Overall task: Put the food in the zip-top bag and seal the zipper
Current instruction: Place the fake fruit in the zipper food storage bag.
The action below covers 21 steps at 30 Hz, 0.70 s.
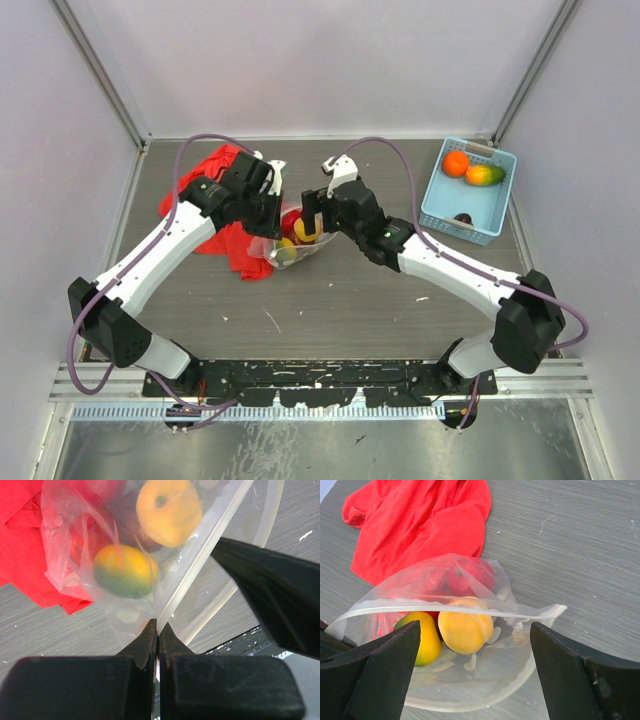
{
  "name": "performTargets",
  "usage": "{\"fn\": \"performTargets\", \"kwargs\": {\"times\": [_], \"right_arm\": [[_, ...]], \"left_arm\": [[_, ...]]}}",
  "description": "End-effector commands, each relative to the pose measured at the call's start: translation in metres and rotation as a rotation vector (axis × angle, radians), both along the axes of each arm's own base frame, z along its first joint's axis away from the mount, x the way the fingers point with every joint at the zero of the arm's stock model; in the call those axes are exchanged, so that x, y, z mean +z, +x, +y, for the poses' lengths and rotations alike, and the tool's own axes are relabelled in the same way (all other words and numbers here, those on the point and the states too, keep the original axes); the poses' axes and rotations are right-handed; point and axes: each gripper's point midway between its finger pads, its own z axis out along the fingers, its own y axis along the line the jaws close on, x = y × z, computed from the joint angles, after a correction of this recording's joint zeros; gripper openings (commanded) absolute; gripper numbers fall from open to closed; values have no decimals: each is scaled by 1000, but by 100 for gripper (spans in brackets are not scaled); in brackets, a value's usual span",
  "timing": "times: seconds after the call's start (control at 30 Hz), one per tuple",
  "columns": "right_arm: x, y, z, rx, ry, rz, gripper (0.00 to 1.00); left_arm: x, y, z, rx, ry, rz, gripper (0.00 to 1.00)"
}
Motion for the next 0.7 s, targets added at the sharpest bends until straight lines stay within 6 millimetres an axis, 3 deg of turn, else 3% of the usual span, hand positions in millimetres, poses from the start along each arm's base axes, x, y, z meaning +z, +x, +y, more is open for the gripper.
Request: {"fn": "performTargets", "kwargs": {"times": [0.0,0.1,0.27,0.57,0.67], "right_arm": [[50,-3,-21,-113,101,-40,92],[42,-6,-34,-179,90,-3,85],[14,-11,-46,-250,66,74,75],[-18,-9,-39,-270,76,135,56],[-25,-5,-36,-274,74,155,44]], "left_arm": [[16,3,-3,3,-45,-38,0],[16,3,-3,3,-47,-39,0],[16,3,-4,2,-47,-39,0],[16,3,-3,2,-47,-38,0],[15,3,-3,4,-44,-38,0]]}}
